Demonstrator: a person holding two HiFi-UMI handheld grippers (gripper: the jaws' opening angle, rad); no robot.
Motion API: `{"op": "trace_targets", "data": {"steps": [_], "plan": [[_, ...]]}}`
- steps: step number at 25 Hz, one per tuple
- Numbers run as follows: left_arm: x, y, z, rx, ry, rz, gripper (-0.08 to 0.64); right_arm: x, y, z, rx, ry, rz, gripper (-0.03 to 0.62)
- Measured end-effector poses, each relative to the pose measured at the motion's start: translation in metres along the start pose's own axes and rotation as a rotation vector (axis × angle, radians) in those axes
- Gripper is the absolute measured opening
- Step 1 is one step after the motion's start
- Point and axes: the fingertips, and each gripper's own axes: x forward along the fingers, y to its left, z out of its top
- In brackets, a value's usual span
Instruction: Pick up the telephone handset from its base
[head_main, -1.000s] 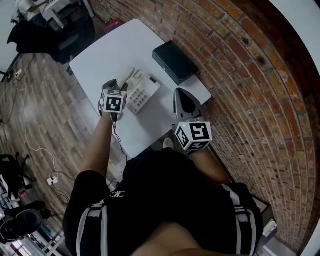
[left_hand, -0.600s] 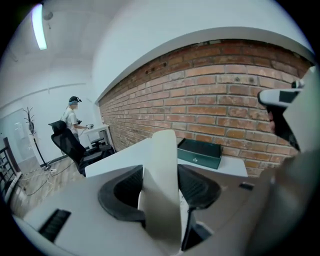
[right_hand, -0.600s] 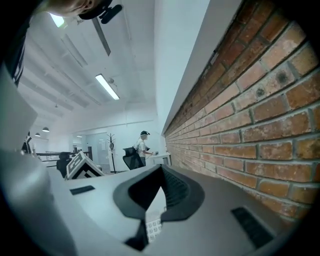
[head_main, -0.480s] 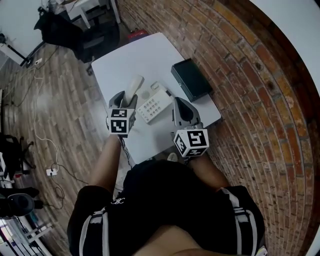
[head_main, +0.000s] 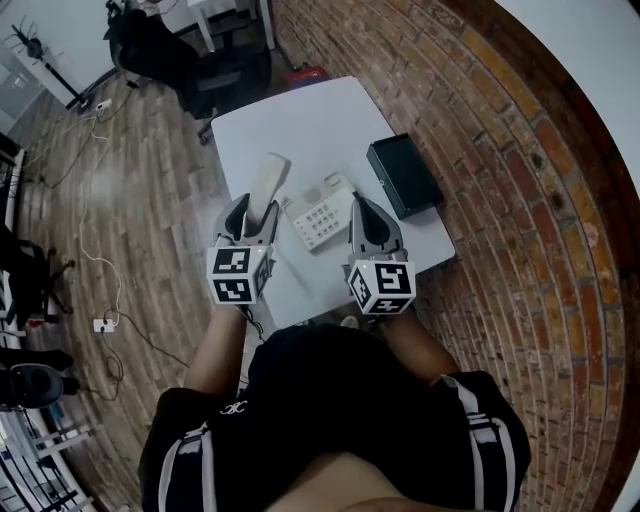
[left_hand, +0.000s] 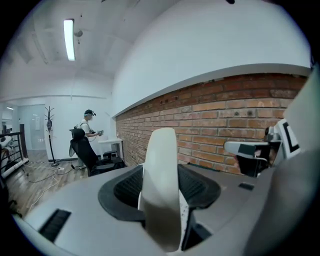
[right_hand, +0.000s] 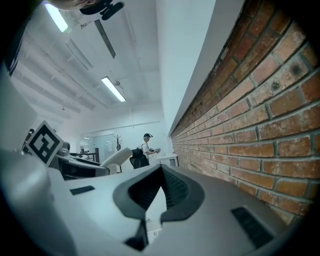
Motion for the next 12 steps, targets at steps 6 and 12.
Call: {"op": "trace_targets", "data": {"steps": [6, 12], "plan": [[-0.008, 0.010, -0.005, -0.050, -0.016, 0.044, 0.210, 0.006, 0.011, -0.005, -0.008, 0.018, 0.035, -0.002], [-0.006, 0.011, -0.009, -0.076, -0.006, 0.035, 0.210, 0.008, 0.013, -0.007, -0.012, 0.029, 0.045, -0.002]]}}
